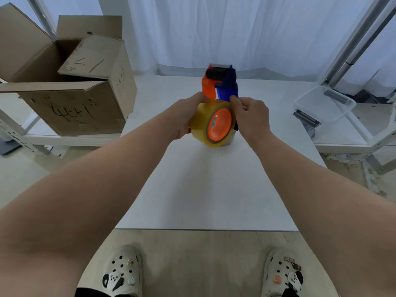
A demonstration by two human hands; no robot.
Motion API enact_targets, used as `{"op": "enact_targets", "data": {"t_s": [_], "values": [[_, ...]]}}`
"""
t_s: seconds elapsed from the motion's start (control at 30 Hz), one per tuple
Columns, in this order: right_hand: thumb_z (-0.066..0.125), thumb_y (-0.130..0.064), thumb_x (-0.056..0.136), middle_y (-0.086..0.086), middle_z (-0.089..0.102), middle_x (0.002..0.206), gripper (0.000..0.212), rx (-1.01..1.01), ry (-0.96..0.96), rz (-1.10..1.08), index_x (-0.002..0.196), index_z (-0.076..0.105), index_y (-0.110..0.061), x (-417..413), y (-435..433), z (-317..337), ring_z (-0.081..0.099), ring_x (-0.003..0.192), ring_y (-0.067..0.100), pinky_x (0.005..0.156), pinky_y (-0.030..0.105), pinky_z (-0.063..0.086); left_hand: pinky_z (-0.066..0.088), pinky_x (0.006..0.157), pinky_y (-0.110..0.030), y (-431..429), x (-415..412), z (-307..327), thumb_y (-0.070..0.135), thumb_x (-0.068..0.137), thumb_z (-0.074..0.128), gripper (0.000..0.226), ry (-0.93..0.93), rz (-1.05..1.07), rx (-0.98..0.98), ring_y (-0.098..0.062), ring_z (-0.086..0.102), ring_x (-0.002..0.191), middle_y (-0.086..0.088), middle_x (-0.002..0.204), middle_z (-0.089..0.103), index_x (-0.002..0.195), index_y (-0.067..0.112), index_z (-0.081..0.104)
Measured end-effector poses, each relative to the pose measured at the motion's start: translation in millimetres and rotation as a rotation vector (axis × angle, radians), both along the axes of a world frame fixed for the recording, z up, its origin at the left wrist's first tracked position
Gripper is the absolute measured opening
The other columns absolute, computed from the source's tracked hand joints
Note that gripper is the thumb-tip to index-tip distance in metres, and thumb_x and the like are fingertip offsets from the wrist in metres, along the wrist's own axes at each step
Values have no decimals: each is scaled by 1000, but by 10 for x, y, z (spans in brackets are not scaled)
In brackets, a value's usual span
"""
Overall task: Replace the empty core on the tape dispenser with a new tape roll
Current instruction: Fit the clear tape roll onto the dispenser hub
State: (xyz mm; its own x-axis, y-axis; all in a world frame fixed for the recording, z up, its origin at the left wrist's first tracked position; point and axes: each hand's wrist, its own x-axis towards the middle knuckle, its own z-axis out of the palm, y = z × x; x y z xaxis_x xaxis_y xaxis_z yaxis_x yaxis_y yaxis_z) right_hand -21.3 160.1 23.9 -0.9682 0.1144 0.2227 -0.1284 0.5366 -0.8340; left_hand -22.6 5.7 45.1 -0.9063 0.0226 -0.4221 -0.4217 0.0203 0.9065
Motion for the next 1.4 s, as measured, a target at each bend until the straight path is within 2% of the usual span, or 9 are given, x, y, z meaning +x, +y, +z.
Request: {"op": "enact_targets", "data": {"t_s": [0.07, 0.17, 0.3, 0.43, 0.57, 0.77, 0.97, 1.27, 1.4], "values": [[46, -33, 98, -12, 47, 57, 41, 21, 3, 12, 57, 44, -31, 14, -41, 4, 48, 60, 10, 55, 16, 36, 51, 92, -44, -16, 11, -20, 43, 85, 60, 46, 11, 12, -18, -28, 64, 101, -10, 114, 64, 120, 15, 50], [48, -36, 97, -3, 59, 65, 39, -164, -66, -62, 61, 56, -22, -2, -78, -31, 64, 78, 26, 75, 37, 56, 53, 91, -42, -45, 9, -9, 47, 83, 64, 46, 70, -9, 25, -27, 66, 99, -10, 111, 68, 113, 14, 57], [49, -39, 95, 5, 66, 74, 39, -335, -193, -145, 62, 58, -22, 9, -65, -23, 68, 85, 34, 78, 52, 57, 55, 85, -37, -18, 26, 58, 42, 85, 63, 29, 98, 0, 40, -24, 65, 94, -5, 101, 65, 97, 17, 54], [47, -39, 96, 2, 63, 73, 36, -295, -188, -172, 64, 57, -24, 8, -23, -21, 67, 86, 33, 79, 51, 57, 54, 78, -30, -25, 61, 26, 38, 88, 61, 20, 187, -31, -56, -17, 61, 89, 0, 98, 60, 98, 21, 56], [44, -39, 97, 0, 62, 73, 37, -183, -157, -230, 67, 58, -22, 21, 4, -31, 65, 86, 29, 80, 49, 57, 49, 74, -20, -80, 106, 50, 44, 84, 63, 43, 413, -276, -364, -9, 58, 89, 4, 104, 55, 124, 35, 50], [44, -39, 97, 5, 66, 83, 32, -72, -81, -201, 85, 63, -16, 24, 41, -36, 66, 83, 28, 78, 47, 58, 43, 78, -23, -119, 117, 28, 45, 82, 65, 45, 684, -266, -766, -13, 57, 98, 3, 120, 60, 121, 22, 59], [42, -35, 99, 8, 67, 107, 32, -64, -66, -211, 108, 61, -11, 22, -17, -10, 65, 95, 26, 83, 45, 57, 49, 80, -26, -146, 126, 32, 44, 81, 67, 36, 776, -174, -759, -9, 59, 94, 7, 103, 64, 107, 18, 65], [41, -31, 100, 11, 68, 99, 34, 54, 42, -160, 103, 63, -5, 47, 8, -15, 56, 81, 17, 73, 25, 41, 46, 67, -13, -210, 109, -13, 41, 76, 73, 41, 849, -218, -709, -9, 54, 82, 8, 98, 54, 106, 16, 62], [41, -31, 100, 11, 69, 103, 33, 2, 67, -184, 105, 63, -6, 31, -13, 8, 61, 88, 21, 78, 28, 49, 52, 70, -25, -208, 100, -36, 42, 74, 74, 41, 903, -151, -703, -17, 56, 80, -5, 93, 59, 90, 7, 62]]}}
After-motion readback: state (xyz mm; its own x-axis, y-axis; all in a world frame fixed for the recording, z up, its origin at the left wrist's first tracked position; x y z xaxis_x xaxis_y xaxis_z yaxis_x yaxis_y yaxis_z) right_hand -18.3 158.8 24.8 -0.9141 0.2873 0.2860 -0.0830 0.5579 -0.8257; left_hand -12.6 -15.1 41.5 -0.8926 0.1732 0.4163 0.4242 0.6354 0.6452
